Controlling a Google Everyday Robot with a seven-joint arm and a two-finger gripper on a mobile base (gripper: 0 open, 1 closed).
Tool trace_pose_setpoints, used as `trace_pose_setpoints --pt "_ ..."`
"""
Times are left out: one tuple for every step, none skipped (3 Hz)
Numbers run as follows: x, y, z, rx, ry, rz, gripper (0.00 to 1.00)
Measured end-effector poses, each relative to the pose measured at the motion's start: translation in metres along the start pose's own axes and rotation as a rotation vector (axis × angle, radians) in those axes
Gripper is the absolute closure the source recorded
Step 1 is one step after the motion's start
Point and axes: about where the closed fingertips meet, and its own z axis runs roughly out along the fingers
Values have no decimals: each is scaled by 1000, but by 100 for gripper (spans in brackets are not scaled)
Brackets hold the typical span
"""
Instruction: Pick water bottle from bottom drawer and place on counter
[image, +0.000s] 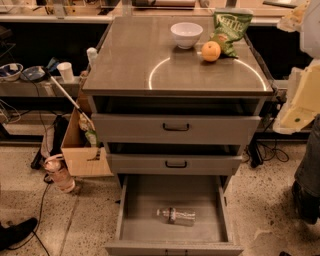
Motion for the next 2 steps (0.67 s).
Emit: trace_pose_setpoints --pt "0 0 0 0 0 0 0" --pt "0 0 0 0 0 0 18"
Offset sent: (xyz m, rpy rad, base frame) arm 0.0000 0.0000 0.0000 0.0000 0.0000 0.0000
